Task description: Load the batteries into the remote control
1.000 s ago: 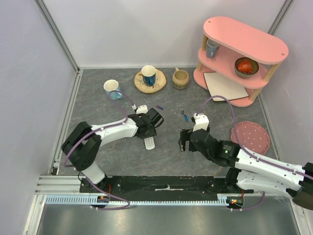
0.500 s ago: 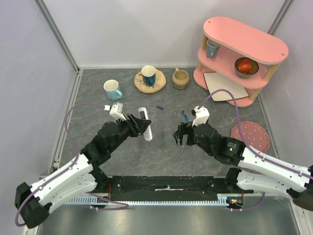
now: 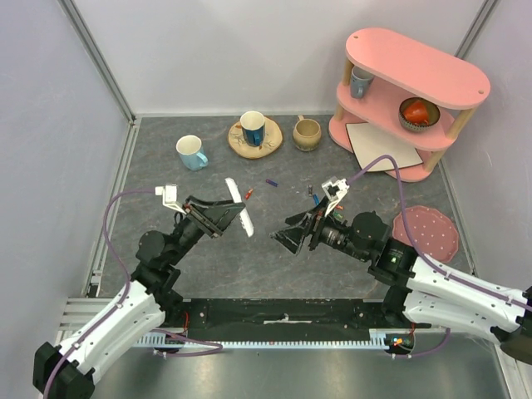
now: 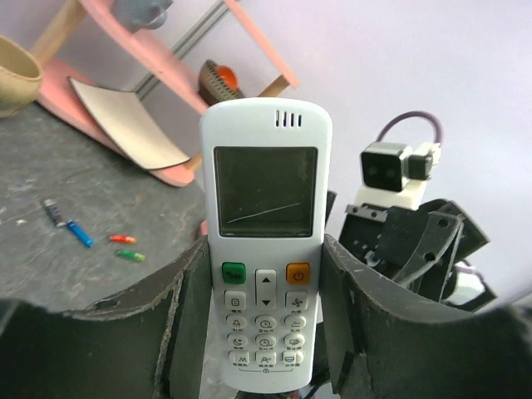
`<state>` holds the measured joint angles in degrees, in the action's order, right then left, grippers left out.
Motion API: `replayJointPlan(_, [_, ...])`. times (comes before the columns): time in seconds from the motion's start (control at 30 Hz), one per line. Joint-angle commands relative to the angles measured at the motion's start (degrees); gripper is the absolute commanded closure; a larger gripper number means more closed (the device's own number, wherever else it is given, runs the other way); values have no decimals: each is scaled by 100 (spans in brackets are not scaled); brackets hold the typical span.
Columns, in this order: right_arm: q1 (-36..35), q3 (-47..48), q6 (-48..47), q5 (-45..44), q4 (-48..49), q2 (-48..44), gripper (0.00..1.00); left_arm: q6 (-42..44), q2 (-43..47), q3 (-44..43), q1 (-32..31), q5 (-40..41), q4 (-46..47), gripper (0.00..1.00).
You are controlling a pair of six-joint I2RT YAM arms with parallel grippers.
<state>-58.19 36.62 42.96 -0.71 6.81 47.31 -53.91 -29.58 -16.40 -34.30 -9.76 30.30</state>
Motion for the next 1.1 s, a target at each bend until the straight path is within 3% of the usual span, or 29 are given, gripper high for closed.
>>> replayJointPlan(0.0, [45, -243, 379, 1151, 1638, 85, 2, -919, -363, 85, 222, -887, 1739, 98])
replayJointPlan(0.13, [45, -322, 477, 1459, 2210, 138, 3, -1113, -715, -64, 240, -1290, 2171, 98])
replayJointPlan(0.47, [45, 29, 204, 1354, 1736, 594, 7, -1324, -935, -135, 240, -1687, 2410, 98])
replayJointPlan(0.63, [45, 20, 327, 1565, 2174, 771, 7, -1403, -1110, -179, 240, -1950, 2585, 98])
replayJointPlan(1.07, [45, 100, 617, 1996, 2931, 1421, 10, -1517, -1190, -144, 240, -1907, 2770, 98])
